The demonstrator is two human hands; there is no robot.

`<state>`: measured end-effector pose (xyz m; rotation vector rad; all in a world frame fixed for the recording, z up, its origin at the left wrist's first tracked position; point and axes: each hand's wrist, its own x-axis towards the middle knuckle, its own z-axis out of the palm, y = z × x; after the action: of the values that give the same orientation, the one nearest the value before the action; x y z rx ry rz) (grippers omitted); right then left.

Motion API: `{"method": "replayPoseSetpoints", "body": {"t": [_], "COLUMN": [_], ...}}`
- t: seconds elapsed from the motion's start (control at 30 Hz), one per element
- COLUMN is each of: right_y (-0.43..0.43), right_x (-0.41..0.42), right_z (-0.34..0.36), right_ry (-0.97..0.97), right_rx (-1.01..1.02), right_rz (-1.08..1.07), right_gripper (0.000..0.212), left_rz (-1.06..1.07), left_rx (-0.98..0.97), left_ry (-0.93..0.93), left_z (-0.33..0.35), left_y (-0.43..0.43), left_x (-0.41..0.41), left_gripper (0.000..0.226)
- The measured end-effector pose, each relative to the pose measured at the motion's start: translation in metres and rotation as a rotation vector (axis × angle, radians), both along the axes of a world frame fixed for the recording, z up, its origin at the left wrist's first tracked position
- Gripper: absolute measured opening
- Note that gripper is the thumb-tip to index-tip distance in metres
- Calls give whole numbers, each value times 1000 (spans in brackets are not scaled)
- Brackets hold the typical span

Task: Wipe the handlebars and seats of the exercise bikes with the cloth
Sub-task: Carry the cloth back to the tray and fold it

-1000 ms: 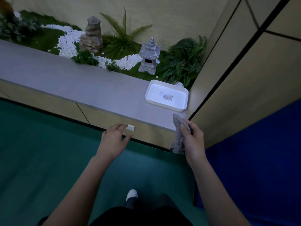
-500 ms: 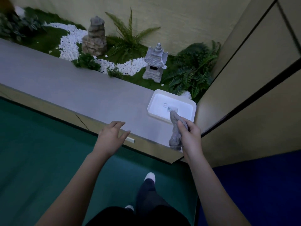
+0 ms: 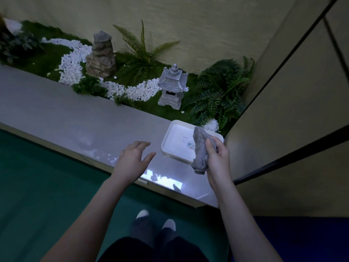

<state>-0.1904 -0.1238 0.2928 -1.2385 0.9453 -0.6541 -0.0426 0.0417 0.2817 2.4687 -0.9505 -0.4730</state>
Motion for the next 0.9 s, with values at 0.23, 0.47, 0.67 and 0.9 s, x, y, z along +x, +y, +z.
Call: {"method": "replayPoseSetpoints", "body": {"t": [0.23,0.47,0.67,0.9], "right_y": [-28,-47,-56,-63], "right_x": [21,54,97,139], "right_z": [2,20,32,36], "right_ry": [-20,4,-20,-81], "right_rx": [-26,-58,-61,4], "right_rz": [-84,-155,-131,-117], "right_gripper": [19,17,15,14], "left_rz": [-97,-215,-254,-257], "left_rx": [-37,-148,-262,-357], "left_ry": [69,207,388,1211], "left_z": [-6,-6,-6,-9], "left_y": [-49,-106,-147,-183], "left_x": [25,55,88,99], "left_gripper": [43,40,38,61]}}
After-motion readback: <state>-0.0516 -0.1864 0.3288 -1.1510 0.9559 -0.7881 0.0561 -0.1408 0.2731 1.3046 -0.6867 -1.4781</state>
